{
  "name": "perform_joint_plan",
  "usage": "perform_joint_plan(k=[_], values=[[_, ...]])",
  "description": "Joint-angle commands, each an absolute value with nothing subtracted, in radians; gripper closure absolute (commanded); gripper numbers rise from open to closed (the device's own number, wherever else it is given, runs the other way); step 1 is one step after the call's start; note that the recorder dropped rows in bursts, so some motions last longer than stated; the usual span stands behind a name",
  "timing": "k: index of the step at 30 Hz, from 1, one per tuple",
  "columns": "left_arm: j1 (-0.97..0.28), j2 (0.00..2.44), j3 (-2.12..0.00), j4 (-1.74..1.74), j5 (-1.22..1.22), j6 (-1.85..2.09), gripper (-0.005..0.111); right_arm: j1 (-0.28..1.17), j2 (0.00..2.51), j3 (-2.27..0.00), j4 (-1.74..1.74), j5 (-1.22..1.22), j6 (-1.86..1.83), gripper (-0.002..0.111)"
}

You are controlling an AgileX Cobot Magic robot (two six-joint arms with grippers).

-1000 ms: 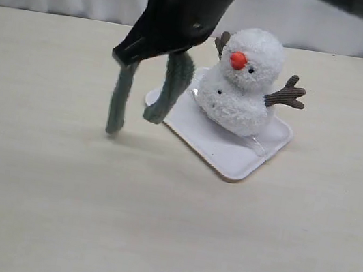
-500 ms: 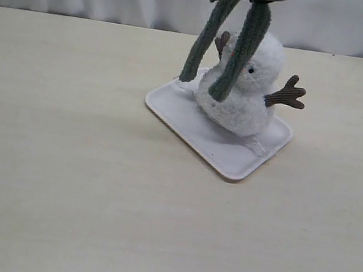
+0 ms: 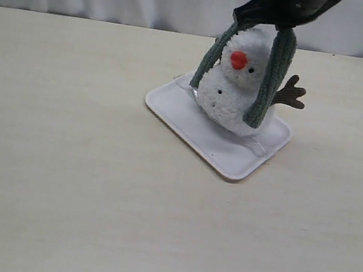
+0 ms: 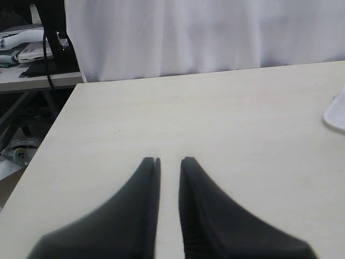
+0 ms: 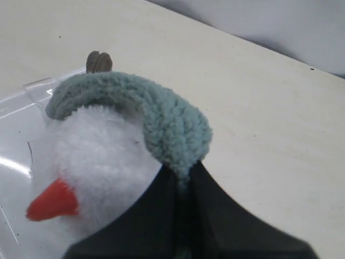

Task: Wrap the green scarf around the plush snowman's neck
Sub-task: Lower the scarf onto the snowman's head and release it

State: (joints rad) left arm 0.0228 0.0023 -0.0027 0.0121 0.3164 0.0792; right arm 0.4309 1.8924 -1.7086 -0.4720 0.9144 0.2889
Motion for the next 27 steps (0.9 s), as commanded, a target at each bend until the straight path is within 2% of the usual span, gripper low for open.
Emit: perform_joint_plan(k=[1, 11, 15, 21, 24, 27], values=[[0.028, 0.0, 0.0, 0.007, 0.309, 0.083, 0.093, 0.422, 1.924, -1.71, -0.512, 0.948, 0.292, 0.104], [0.028, 0.0, 0.0, 0.007, 0.309, 0.083, 0.093, 0.422, 1.929, -1.71, -0.455, 1.104, 0.193, 0.103], [0.028, 0.0, 0.0, 0.007, 0.309, 0.083, 0.093, 0.422, 1.929, -1.71, -0.388, 1.089, 0.165, 0.092], [0.028, 0.0, 0.0, 0.007, 0.309, 0.083, 0.093, 0.422, 1.929, -1.71, -0.347, 1.098, 0.161, 0.066], [0.028, 0.0, 0.0, 0.007, 0.309, 0.083, 0.093, 0.422, 1.927, -1.71, -0.322, 1.132, 0.155, 0.062], [0.028, 0.0, 0.0, 0.007, 0.309, 0.083, 0.093, 0.422, 1.918, -1.71, -0.322, 1.16, 0.137, 0.062]])
